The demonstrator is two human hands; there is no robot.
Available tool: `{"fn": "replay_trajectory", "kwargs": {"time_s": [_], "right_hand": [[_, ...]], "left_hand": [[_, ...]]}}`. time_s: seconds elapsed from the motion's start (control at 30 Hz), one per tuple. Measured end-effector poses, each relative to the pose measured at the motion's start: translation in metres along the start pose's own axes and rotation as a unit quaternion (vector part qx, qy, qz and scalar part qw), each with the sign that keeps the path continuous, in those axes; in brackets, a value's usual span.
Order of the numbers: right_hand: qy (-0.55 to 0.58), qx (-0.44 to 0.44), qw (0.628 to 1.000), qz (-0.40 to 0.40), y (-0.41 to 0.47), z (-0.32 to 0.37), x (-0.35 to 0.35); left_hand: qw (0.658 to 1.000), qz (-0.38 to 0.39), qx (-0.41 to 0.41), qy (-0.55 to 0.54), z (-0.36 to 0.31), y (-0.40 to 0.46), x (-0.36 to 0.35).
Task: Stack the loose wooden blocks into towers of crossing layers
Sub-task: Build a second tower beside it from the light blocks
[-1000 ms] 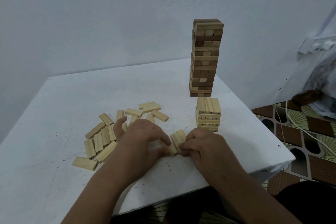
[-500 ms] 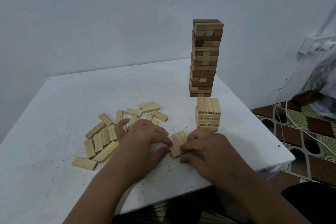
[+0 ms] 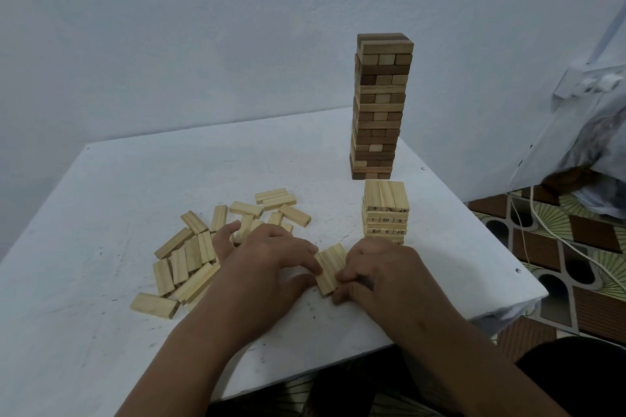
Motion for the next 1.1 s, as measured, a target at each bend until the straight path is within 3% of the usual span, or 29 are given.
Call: {"fn": "replay_trajectory", "kwargs": {"time_s": [0.3, 0.57, 0.77, 1.1], "right_hand": [[0.002, 0.006, 1.000, -0.016, -0.0007, 0.0004, 0.0009], [0.020, -0.008, 1.000, 0.018, 0.0060, -0.0025, -0.0025], [0.024, 0.008, 1.000, -0.014, 0.0043, -0.0062, -0.0025], [-0.032, 0.040, 0.999, -0.007, 0.0053, -0.0023, -0.0036]], "left_hand": [[1.000, 0.017, 0.005, 0.010, -0.0025, -0.0006, -0.0021], [0.999, 0.024, 0.017, 0.012, -0.0031, -0.0002, -0.0029], [0.999, 0.027, 0.023, 0.013, -0.0028, 0.0014, -0.0037], [0.999, 0.029, 0.042, 0.020, -0.0041, 0.0037, -0.0051]]}}
Point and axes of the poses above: each hand's wrist, its own y-axis towards the middle knuckle, its own x-axis out of the back of the hand, z = x × y, the point moved 7 cm from there along y, towards the middle knuckle, and after that the axes turned 8 degrees about x, right-handed, at the moved point
